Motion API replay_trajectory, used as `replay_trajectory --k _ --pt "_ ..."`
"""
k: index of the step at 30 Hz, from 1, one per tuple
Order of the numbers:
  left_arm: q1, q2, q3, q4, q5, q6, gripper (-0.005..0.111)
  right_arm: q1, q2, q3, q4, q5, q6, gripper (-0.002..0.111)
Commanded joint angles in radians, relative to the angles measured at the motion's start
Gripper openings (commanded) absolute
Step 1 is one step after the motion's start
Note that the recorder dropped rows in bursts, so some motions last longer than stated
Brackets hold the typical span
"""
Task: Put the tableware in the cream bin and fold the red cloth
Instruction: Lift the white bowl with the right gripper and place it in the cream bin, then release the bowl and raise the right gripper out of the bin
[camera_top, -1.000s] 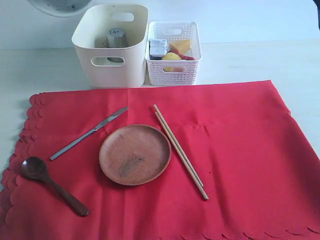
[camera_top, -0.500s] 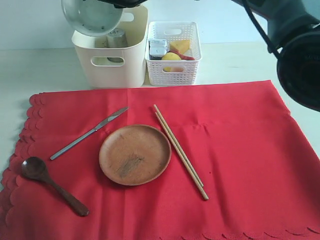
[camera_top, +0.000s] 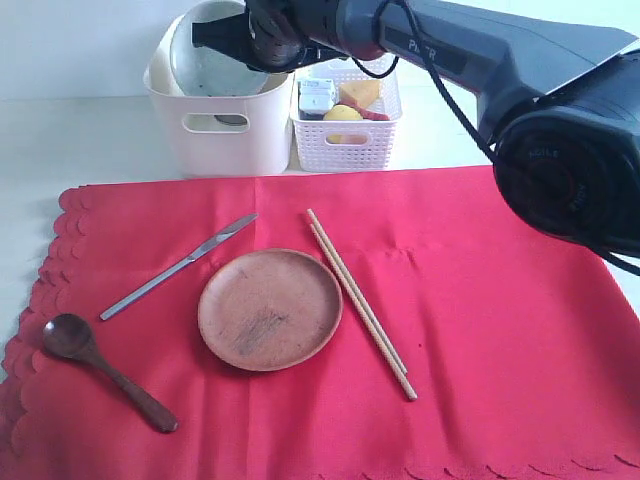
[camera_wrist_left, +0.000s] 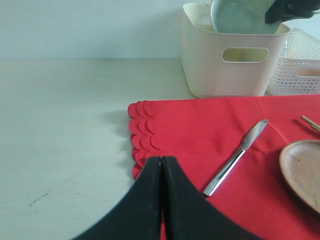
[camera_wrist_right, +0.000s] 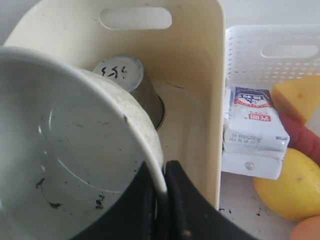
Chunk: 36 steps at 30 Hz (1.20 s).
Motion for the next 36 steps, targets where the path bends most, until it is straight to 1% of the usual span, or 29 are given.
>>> replay_trajectory --k 1,7,13,18,23,33,36 --pt "-0.006 -0.005 -0.003 0.003 -0.012 -0.004 0.001 -0.001 -0.008 -0.007 0.000 -0.004 0.002 0.010" --pt "-0.006 -0.005 -0.003 0.003 -0.012 -0.004 0.001 -0.001 -0.008 -0.007 0.000 -0.004 0.002 0.026" --pt "-0.006 -0.005 -0.003 0.003 -0.012 -0.004 0.001 -0.001 -0.030 -0.007 0.000 -0.004 0.002 0.035" --pt "-0.006 -0.005 -0.003 0.003 -0.012 -0.004 0.001 0.001 -0.070 -0.007 0.011 0.018 -0.047 0.036" --pt "-0.006 -0.005 -0.003 0.003 -0.012 -0.004 0.001 0.001 -0.113 -0.007 0.102 0.082 -0.157 0.036" --pt "-0.006 -0.005 -0.003 0.003 -0.012 -0.004 0.001 0.001 -0.172 -0.007 0.359 0.275 -0.517 0.036" --pt "-0.006 -0.005 -0.003 0.003 -0.012 -0.004 0.001 0.006 -0.185 -0.007 0.402 0.335 -0.583 0.036"
